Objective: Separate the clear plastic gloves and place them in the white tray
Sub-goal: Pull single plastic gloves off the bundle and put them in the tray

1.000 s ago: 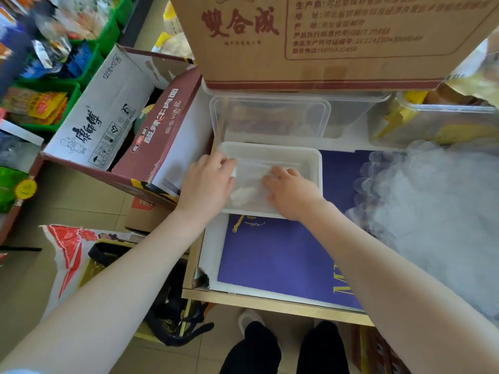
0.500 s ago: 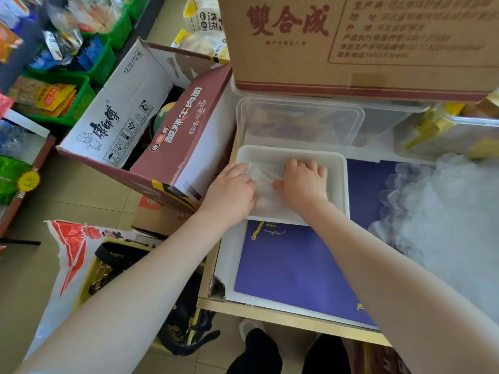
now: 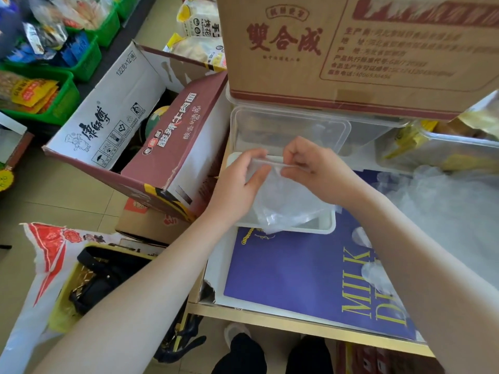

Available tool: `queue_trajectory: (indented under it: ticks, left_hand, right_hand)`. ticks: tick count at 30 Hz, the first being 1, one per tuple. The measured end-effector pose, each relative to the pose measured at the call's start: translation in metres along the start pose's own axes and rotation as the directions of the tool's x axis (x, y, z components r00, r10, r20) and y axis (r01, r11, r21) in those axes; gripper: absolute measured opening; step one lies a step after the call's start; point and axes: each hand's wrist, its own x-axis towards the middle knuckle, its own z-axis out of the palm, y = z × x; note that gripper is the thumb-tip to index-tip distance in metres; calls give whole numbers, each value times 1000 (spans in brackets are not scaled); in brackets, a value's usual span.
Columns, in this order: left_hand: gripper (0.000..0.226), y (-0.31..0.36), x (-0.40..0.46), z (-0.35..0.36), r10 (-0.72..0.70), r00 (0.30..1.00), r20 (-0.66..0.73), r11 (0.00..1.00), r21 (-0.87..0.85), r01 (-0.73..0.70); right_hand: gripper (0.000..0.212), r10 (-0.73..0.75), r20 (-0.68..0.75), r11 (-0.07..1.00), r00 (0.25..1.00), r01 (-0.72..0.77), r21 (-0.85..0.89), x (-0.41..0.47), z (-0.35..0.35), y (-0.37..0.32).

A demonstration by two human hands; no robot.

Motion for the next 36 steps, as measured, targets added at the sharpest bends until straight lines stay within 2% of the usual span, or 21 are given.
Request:
queue_trajectory:
  ticks: [3, 6, 8, 10, 13, 14, 16, 19, 21, 22, 23, 24, 26, 28, 29, 30, 32, 34, 36]
  left_hand:
    - [12, -6, 6, 4, -106, 994, -18, 974, -202, 100]
    - [9, -14, 13, 7, -241, 968, -75, 957, -186, 224]
    - [9, -19, 20, 7, -335, 938, -94, 932, -180, 315]
    - [18, -21, 25, 8, -293, 947, -130, 956, -14, 294]
    - [17, -25, 27, 8, -71, 995, -72, 933, 349, 92]
    - [13, -28, 28, 8, -20, 1000, -10, 885, 465, 23]
    - [11, -32, 31, 8, -32, 992, 119, 767, 639, -52]
    - [15, -40, 29, 10, -56, 958, 282, 485, 846, -221]
    - [13, -41, 26, 12, -9, 933, 360, 259, 902, -345]
    - [9, -42, 25, 12, 26, 925, 380, 205, 903, -377]
    - [6, -39, 27, 10, 9, 915, 404, 206, 894, -397]
    - [12, -36, 28, 9, -1, 910, 415, 191, 893, -407]
    - [28, -29, 30, 4, -55, 922, 383, 162, 915, -370]
    - [31, -26, 35, 5, -132, 911, 390, 255, 902, -349]
    - [39, -25, 36, 6, -192, 906, 378, 309, 899, -309]
    - [47, -25, 35, 8, -225, 906, 359, 315, 906, -281]
    - [61, -24, 29, 13, -226, 908, 352, 230, 925, -301]
    - [72, -27, 27, 17, -203, 918, 340, 134, 939, -318]
    - [82, -32, 28, 15, -230, 927, 298, 71, 955, -289]
  right_hand:
    - [23, 58, -28, 998, 998, -57, 27, 3, 1, 7]
    - [13, 201, -9, 975, 979, -201, -92, 4, 10, 25]
    - [18, 320, -13, 926, 947, -315, -208, 3, 21, 34]
    - [20, 409, -93, 837, 908, -413, -358, 2, 35, 35]
    - [19, 419, -154, 746, 895, -436, -503, 8, 54, 32]
    - [18, 416, -159, 730, 895, -433, -528, 12, 57, 32]
    - [19, 434, -174, 702, 884, -453, -550, 18, 60, 35]
    - [22, 438, -210, 683, 874, -476, -554, 18, 61, 36]
    - [23, 420, -222, 659, 880, -465, -591, 17, 62, 37]
    - [24, 409, -230, 643, 883, -458, -614, 16, 62, 38]
    - [24, 374, -242, 630, 895, -437, -642, 15, 62, 38]
    - [24, 282, -263, 607, 923, -384, -696, 13, 62, 38]
    - [31, 38, -286, 523, 957, -263, -811, 8, 64, 39]
    - [38, -111, -195, 499, 974, -115, -859, 2, 66, 36]
    - [41, -79, -98, 533, 992, -41, -845, -1, 67, 34]
    - [46, -25, -17, 592, 1000, 1, -806, -4, 67, 33]
    - [50, 140, 85, 660, 986, -29, -751, -5, 64, 34]
    - [50, 218, 109, 627, 970, -53, -778, -5, 59, 39]
    - [48, 199, 141, 547, 970, 10, -837, -9, 50, 43]
